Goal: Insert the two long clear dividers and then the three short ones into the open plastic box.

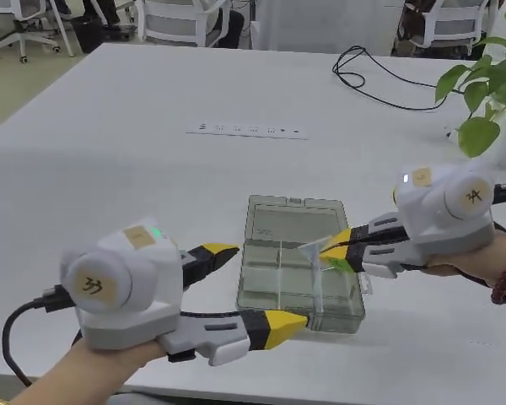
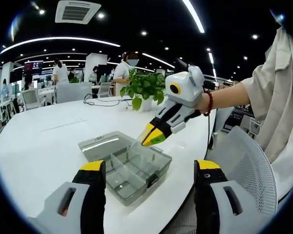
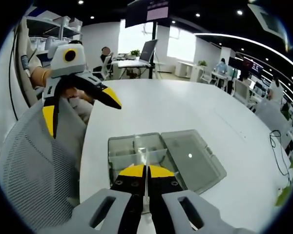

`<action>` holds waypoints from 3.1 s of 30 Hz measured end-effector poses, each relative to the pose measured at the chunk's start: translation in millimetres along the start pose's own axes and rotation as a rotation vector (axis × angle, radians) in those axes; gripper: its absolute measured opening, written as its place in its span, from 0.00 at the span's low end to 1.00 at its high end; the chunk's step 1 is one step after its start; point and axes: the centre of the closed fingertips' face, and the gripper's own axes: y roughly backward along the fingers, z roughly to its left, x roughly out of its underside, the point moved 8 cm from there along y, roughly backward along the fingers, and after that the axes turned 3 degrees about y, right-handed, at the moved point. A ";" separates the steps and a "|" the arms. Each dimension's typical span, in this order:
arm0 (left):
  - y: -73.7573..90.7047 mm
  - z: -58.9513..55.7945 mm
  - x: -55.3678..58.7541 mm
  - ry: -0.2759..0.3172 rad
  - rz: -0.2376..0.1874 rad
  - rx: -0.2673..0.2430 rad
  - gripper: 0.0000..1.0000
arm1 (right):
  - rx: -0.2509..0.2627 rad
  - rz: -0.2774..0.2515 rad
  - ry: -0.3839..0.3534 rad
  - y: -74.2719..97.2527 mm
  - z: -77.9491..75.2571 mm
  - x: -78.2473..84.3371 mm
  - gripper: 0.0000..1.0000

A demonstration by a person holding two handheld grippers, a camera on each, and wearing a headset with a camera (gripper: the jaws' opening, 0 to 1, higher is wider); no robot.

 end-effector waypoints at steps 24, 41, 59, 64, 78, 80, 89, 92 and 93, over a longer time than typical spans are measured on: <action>-1.4 -1.0 -0.8 -0.003 -0.001 -0.003 0.76 | -0.061 0.115 0.090 -17.8 -3.1 -4.7 0.02; -0.7 -0.3 -1.2 -0.021 0.008 -0.006 0.75 | -0.136 0.198 0.228 -30.9 1.2 -11.3 0.02; 1.1 0.7 -2.4 -0.020 0.002 -0.014 0.76 | -0.173 0.247 0.202 -43.8 -1.2 -8.2 0.02; 0.4 1.0 -2.3 -0.021 0.006 -0.013 0.76 | -0.189 0.297 0.195 -52.5 -1.0 -4.6 0.02; -3.1 -0.5 -4.9 -0.022 0.005 -0.011 0.77 | -0.221 0.435 0.179 -69.3 0.3 3.9 0.02; -2.9 -0.8 -4.9 -0.025 0.008 -0.011 0.77 | -0.223 0.454 0.184 -71.3 0.8 4.4 0.02; -3.4 -0.7 -4.4 -0.027 0.011 -0.011 0.77 | -0.236 0.559 0.203 -80.8 1.8 4.1 0.02; -4.0 -0.5 -5.0 -0.025 0.007 -0.012 0.78 | -0.236 0.591 0.203 -82.9 2.5 4.8 0.02; -4.1 -0.4 -5.0 -0.025 0.006 -0.013 0.78 | -0.235 0.600 0.200 -82.9 1.9 4.3 0.01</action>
